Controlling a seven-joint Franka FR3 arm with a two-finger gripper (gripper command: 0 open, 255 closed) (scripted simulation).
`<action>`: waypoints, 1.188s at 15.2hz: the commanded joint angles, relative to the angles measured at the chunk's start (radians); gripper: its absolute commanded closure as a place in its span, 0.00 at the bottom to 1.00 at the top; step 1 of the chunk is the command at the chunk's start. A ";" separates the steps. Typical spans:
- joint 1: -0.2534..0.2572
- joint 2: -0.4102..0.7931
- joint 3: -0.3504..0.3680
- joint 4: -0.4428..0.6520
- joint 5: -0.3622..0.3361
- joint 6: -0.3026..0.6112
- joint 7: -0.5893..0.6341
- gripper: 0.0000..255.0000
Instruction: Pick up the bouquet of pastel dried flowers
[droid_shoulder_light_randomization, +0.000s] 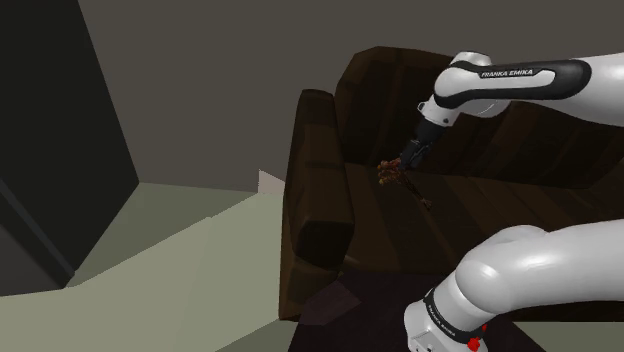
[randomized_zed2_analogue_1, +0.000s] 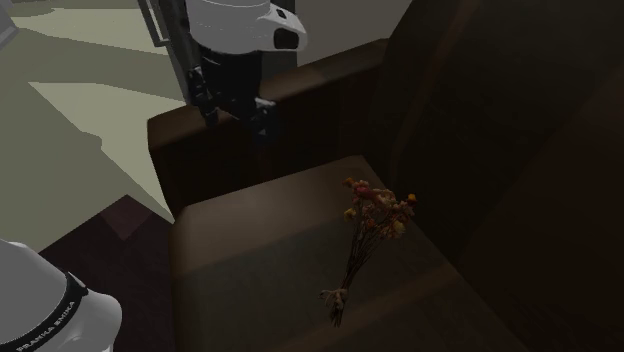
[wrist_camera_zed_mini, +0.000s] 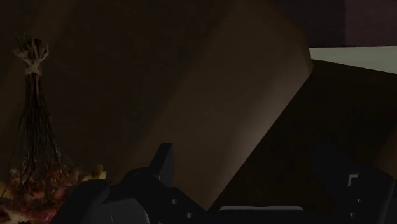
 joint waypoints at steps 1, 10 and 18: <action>-0.003 0.061 -0.046 0.023 0.007 0.044 -0.049 0.00; 0.005 0.385 -0.253 0.157 0.167 0.202 -0.332 0.00; -0.076 0.759 -0.315 0.375 0.488 0.206 -0.650 0.00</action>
